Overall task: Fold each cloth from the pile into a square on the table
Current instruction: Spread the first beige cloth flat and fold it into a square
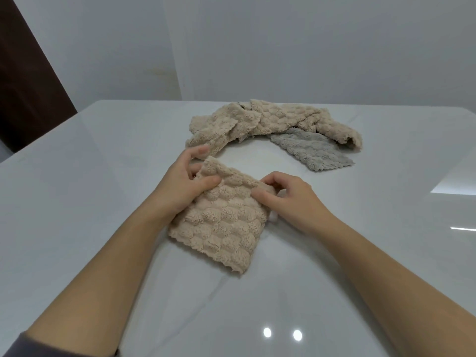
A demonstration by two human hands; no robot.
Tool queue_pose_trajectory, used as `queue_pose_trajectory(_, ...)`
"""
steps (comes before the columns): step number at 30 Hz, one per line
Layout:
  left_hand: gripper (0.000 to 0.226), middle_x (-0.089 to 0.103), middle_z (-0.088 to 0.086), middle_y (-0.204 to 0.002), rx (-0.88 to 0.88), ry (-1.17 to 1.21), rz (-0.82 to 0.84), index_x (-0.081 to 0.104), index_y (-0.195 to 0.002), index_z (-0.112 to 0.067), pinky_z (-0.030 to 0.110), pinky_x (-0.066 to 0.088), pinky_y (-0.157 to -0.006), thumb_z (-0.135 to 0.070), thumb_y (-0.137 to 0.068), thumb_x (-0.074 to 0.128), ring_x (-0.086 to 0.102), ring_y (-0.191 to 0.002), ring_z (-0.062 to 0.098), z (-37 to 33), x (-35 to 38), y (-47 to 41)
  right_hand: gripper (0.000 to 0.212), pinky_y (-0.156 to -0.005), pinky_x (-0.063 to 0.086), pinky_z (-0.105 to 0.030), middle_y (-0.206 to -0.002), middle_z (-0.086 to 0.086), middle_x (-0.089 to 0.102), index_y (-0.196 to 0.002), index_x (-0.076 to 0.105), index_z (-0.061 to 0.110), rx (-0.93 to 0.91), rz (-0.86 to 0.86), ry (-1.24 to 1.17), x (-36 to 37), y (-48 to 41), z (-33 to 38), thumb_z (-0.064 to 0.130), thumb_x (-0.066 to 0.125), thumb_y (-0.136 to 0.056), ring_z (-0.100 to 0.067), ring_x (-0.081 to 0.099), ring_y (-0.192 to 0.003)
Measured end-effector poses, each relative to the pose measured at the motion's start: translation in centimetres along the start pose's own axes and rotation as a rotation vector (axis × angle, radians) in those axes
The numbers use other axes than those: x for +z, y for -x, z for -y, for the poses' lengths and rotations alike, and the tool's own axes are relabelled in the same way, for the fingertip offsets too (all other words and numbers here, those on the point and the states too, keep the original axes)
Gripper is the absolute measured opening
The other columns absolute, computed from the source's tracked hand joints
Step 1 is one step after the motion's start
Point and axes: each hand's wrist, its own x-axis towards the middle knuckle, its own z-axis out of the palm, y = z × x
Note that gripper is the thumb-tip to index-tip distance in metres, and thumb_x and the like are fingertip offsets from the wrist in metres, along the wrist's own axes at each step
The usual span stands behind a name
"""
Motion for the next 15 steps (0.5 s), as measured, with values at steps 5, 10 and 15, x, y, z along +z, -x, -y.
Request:
queue_pose_trajectory(5,0.035,0.071,0.002,-0.101,0.042,0.126,0.007,0.065,-0.11,-0.014,0.022,0.055,-0.075,-0.005,-0.077,0.07,0.069,-0.092,0.016,-0.3,-0.5,-0.1,0.025,-0.068,0.039,-0.027,-0.079,-0.005,0.059,-0.079,0.062,0.013,-0.02,0.115,-0.347,-1.2,0.0,0.3,0.034,0.076,-0.08,-0.013,0.053,-0.069)
queue_pose_trajectory(10,0.013,0.074,-0.004,-0.083,0.004,0.156,0.015,0.064,-0.1,-0.017,0.022,0.055,-0.062,-0.022,-0.088,0.06,0.071,-0.077,0.012,-0.7,0.1,0.2,0.027,-0.064,0.047,-0.032,-0.075,-0.009,0.058,-0.09,0.062,-0.001,-0.044,0.249,-0.484,-1.3,0.4,0.3,0.025,0.07,-0.086,-0.022,0.053,-0.069)
queue_pose_trajectory(15,0.013,0.072,0.005,-0.079,0.051,0.094,-0.087,0.065,-0.095,-0.011,0.023,0.054,-0.056,-0.021,-0.094,0.057,0.069,-0.066,0.015,-0.5,0.4,0.2,0.026,-0.061,0.048,-0.036,-0.066,-0.004,0.063,-0.081,0.058,0.001,0.021,0.219,-0.404,-1.0,0.2,-0.1,0.023,0.07,-0.088,-0.02,0.061,-0.057)
